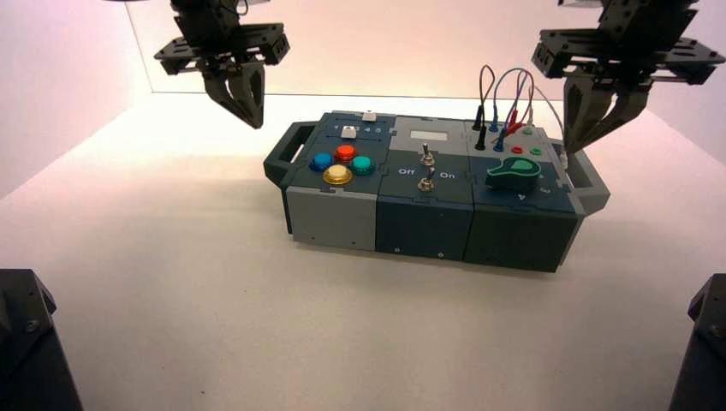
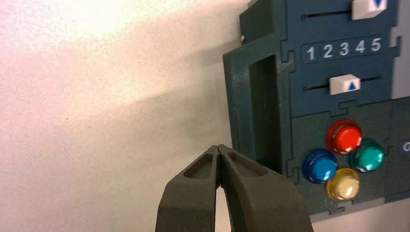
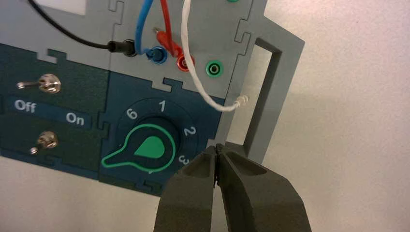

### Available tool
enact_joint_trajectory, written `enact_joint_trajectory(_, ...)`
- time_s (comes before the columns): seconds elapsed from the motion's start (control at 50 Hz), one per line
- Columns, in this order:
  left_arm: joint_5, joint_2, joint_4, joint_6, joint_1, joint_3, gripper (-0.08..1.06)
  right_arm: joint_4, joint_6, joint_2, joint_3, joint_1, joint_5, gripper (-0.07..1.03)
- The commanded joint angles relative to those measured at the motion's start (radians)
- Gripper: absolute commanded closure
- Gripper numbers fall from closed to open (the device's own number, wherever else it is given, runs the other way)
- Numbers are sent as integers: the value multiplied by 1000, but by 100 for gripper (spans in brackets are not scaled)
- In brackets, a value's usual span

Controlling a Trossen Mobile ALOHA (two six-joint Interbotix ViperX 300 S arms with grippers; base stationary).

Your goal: Move the box to the right.

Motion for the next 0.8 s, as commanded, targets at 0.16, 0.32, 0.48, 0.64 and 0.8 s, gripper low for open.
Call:
enact_joint_trajectory(0.16,-14,0,5,2,-6,-28,101,-6,-17,52,-41,-6,46,98)
enact_joint_trajectory(0.32,-14,6,11,2,-3,-35,101,-9,-28,43,-43,-6,124,98)
enact_joint_trajectory(0.48,-14,29,15,2,-2,-49,101,-5,-44,46,-44,-6,196,98)
enact_joint_trajectory(0.64,-37,60,26,2,0,-61,101,-6,-61,61,-38,-6,219,98)
enact_joint_trajectory(0.8,-60,78,32,2,2,-64,101,-17,-67,101,-43,-6,221,98)
